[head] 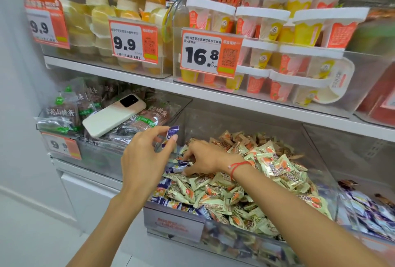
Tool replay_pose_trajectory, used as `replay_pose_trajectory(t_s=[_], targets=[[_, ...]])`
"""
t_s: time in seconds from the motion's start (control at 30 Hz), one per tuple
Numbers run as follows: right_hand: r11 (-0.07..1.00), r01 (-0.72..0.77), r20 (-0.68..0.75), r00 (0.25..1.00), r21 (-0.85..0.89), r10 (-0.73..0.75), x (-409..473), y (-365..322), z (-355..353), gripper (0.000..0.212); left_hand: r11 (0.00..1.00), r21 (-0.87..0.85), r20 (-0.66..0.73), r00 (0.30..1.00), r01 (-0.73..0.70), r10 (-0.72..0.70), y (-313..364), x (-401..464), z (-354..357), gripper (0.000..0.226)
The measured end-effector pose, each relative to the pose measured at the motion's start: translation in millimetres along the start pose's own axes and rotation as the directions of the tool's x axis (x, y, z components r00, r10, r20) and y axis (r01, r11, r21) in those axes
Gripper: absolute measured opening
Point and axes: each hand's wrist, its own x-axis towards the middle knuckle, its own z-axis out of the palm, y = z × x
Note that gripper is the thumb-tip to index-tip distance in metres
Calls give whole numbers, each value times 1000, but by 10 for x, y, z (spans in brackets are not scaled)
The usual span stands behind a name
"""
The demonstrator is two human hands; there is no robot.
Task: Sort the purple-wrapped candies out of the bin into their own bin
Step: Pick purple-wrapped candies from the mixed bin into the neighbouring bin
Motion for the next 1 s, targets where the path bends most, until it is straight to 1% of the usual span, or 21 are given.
replay_pose_trajectory(t_s=[0.07, 0.13, 0.17, 0.23, 0.3, 0.37, 0.43, 0.5, 0.57, 0.67, 0.73, 0.8, 0.9, 0.93, 0.97, 1.0], targets=[[1000, 8, -98, 995, 11, -6, -100, -13, -5, 38, 1000, 22, 6, 1000, -10, 10, 13, 2, -11, 26], [999, 6, -226, 974, 49, 5, -277, -12, -50, 41, 995, 75, 14, 998, -63, 62, 26, 2, -27, 26], [998, 7, -286, 958, 55, 10, -395, -5, -82, 42, 984, 128, 16, 992, -124, 123, 25, 3, -33, 25], [999, -1, -361, 933, 46, 18, -671, 31, -128, 43, 932, 249, 24, 964, -262, 265, 43, -4, -29, 23], [998, -35, -404, 913, 49, 52, -968, 88, -158, 41, 898, 280, 27, 938, -338, 345, 104, -29, -16, 21], [994, -86, -441, 891, 74, 110, -1264, 154, -176, 40, 896, 222, 50, 922, -386, 385, 225, -83, 20, 21], [985, -130, -485, 859, 110, 168, -1560, 235, -184, 37, 911, 118, 118, 917, -394, 381, 391, -163, 92, 23], [974, -180, -525, 820, 139, 227, -1860, 316, -197, 39, 936, -8, 202, 916, -353, 347, 555, -262, 209, 25], [959, -241, -557, 781, 147, 282, -2131, 419, -195, 41, 942, -103, 277, 900, -319, 335, 697, -358, 358, 27], [927, -303, -620, 691, 220, 373, -2522, 670, -158, 31, 918, -182, 335, 856, -352, 395, 986, -479, 611, 32], [885, -382, -645, 612, 265, 458, -2746, 910, -118, 31, 901, -216, 360, 826, -377, 433, 1239, -549, 797, 31], [830, -483, -639, 552, 279, 536, -2916, 1152, -81, 30, 873, -237, 392, 781, -426, 487, 1512, -632, 998, 30], [766, -596, -615, 516, 243, 597, -3059, 1438, -65, 30, 830, -264, 481, 679, -490, 554, 1892, -743, 1331, 31], [748, -628, -605, 516, 214, 606, -3078, 1519, -66, 32, 816, -261, 511, 643, -516, 570, 1995, -775, 1446, 31], [732, -656, -579, 531, 181, 618, -3083, 1597, -69, 36, 800, -249, 540, 607, -546, 582, 2082, -800, 1549, 31], [722, -676, -529, 564, 144, 634, -3077, 1663, -77, 41, 784, -231, 569, 574, -575, 589, 2147, -816, 1641, 32]])
